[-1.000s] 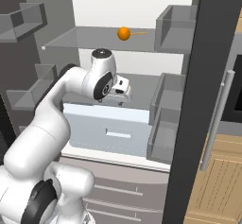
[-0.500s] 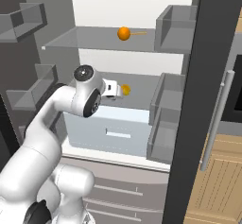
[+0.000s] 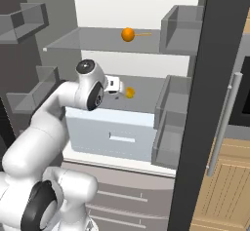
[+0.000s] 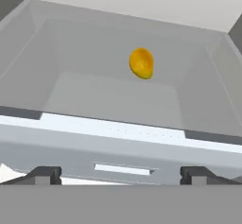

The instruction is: Pick up the mango and orange from the fridge and place one fruit on each plate on the dining counter.

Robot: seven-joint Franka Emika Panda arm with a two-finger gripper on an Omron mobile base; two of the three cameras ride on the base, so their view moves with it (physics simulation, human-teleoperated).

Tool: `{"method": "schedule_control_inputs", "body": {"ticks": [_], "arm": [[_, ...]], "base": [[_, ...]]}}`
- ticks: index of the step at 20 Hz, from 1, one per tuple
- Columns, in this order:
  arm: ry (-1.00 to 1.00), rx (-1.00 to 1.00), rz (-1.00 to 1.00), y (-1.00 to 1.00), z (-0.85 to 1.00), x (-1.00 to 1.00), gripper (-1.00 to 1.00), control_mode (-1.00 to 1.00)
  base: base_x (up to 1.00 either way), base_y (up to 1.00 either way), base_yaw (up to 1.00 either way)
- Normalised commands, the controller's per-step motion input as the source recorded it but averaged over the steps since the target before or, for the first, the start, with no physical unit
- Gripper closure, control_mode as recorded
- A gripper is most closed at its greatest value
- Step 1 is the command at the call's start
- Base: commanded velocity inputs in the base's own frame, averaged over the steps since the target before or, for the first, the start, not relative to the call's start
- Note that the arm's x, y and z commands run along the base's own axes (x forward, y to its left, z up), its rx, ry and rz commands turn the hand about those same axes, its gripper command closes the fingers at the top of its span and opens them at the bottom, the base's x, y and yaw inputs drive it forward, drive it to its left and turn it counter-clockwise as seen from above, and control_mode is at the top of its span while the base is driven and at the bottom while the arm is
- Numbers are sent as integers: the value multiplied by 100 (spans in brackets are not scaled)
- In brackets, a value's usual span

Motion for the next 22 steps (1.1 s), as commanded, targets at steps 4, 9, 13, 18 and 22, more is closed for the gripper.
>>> {"method": "schedule_control_inputs", "body": {"ticks": [4, 9, 13, 18, 22], "arm": [[1, 0, 0, 0, -37, 38, -100, -100], [-3, 0, 0, 0, -35, 52, -100, -100], [0, 0, 0, 0, -1, 64, -100, -100], [2, 1, 0, -18, 0, 43, -100, -100], [1, 1, 0, -48, -8, 19, -100, -100]], "base": [[0, 0, 0], [0, 0, 0], [0, 0, 0], [0, 0, 0], [0, 0, 0]]}}
